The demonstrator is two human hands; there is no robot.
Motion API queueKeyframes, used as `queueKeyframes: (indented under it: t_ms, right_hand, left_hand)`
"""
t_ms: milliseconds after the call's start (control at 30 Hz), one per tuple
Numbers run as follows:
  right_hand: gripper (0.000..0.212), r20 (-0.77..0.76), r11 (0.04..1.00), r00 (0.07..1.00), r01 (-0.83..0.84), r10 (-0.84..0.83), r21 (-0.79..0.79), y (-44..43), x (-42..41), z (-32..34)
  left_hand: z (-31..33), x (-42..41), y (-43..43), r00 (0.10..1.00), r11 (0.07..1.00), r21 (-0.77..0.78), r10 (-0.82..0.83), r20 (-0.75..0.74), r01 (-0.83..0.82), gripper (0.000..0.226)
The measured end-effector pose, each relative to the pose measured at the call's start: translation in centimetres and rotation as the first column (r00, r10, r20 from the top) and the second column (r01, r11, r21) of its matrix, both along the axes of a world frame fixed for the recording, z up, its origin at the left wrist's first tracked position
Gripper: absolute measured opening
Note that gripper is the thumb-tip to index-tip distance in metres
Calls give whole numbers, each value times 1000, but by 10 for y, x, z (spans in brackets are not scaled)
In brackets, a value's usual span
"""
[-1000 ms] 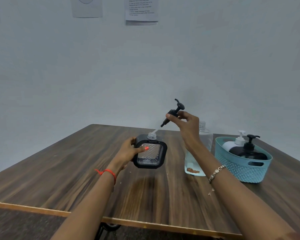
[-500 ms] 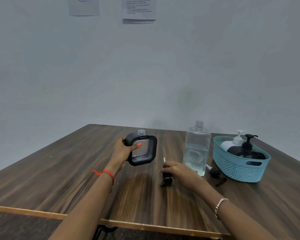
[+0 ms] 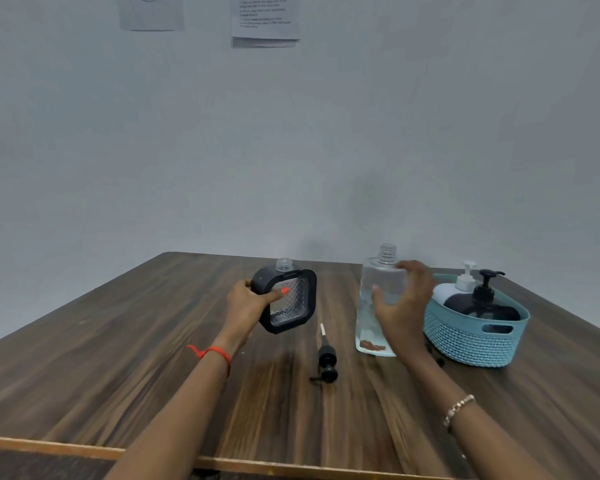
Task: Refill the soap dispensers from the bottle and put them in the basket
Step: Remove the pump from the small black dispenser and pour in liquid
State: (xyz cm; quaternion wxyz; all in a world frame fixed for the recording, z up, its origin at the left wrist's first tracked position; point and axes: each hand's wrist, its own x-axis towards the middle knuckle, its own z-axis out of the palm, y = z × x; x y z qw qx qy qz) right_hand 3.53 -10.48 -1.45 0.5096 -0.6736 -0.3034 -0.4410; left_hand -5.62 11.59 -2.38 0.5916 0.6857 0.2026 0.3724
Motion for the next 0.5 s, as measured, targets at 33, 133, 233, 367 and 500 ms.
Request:
queueKeyframes:
  t_ms: [33, 133, 233, 367, 500]
  right_hand:
    - [57, -90, 998, 996, -17, 22, 58, -3, 7, 3]
    - [85, -453, 976, 866, -168, 214, 139, -10, 31, 5]
    - [75, -666, 909, 642, -393, 381, 141, -14, 53, -1]
    - [48, -652, 881, 628, -453, 425, 138, -17, 63, -8]
    - [45, -591, 889, 690, -443, 419, 114, -14, 58, -10]
  left_hand:
    - [1, 1, -1, 1000, 1000, 1, -1, 1, 1, 47]
    - [4, 3, -2, 1000, 1000, 12, -22, 5, 22, 54]
    - [6, 4, -4, 999, 999, 23, -46, 15, 46, 54]
    - [7, 6, -7, 998, 998, 55, -37, 42, 35, 54]
    - [7, 10, -8, 999, 994, 109, -22, 38, 17, 48]
